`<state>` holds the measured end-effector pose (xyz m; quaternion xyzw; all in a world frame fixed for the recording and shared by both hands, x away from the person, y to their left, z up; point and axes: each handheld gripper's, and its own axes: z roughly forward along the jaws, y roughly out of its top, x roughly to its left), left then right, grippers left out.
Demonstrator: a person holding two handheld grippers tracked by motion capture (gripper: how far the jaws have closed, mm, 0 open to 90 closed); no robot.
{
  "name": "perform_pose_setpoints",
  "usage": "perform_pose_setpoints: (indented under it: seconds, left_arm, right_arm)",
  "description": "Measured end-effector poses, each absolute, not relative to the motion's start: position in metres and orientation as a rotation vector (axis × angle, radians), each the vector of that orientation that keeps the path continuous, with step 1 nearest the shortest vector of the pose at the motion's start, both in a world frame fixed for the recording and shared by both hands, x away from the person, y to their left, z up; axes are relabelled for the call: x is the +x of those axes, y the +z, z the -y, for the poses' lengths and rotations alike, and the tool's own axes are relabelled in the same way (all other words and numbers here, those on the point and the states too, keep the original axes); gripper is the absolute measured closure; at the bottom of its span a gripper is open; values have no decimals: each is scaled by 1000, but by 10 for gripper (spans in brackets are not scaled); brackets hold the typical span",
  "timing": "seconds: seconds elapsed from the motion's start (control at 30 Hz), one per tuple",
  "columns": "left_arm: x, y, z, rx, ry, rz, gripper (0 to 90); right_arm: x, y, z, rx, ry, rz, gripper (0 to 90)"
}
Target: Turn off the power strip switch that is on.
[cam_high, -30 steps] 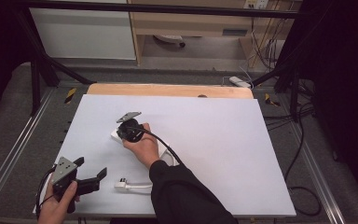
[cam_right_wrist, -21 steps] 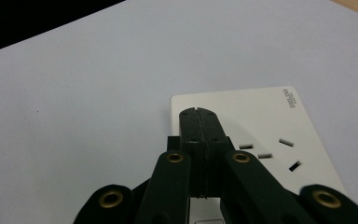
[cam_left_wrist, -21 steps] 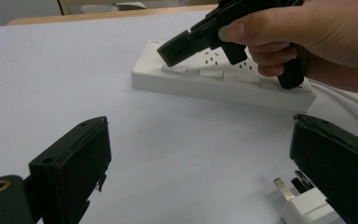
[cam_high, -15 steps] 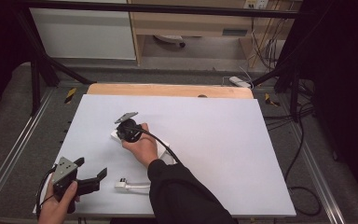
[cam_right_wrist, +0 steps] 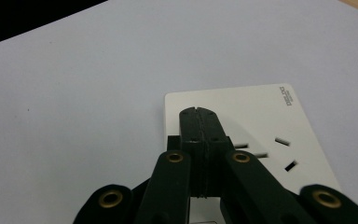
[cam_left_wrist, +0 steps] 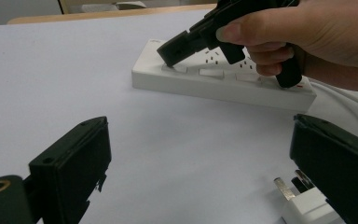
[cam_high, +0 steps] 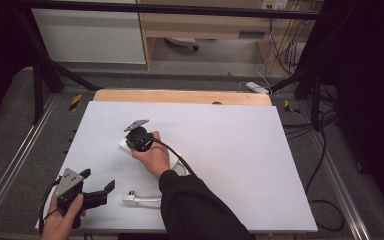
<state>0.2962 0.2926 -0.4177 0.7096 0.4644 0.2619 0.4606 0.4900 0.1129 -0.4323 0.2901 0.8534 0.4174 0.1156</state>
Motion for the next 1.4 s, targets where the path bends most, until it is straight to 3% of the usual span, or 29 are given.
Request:
perform_pose_setpoints:
  seconds: [1.13, 1.4]
  left_arm:
    - [296, -417, -293, 1737, 647, -1144, 51]
    - [296, -417, -293, 1744, 652, -1145, 51]
  right_arm:
    - [489, -432, -115, 852, 1189, -2493, 900]
    - [480, -415, -108, 806, 1266, -2461, 900]
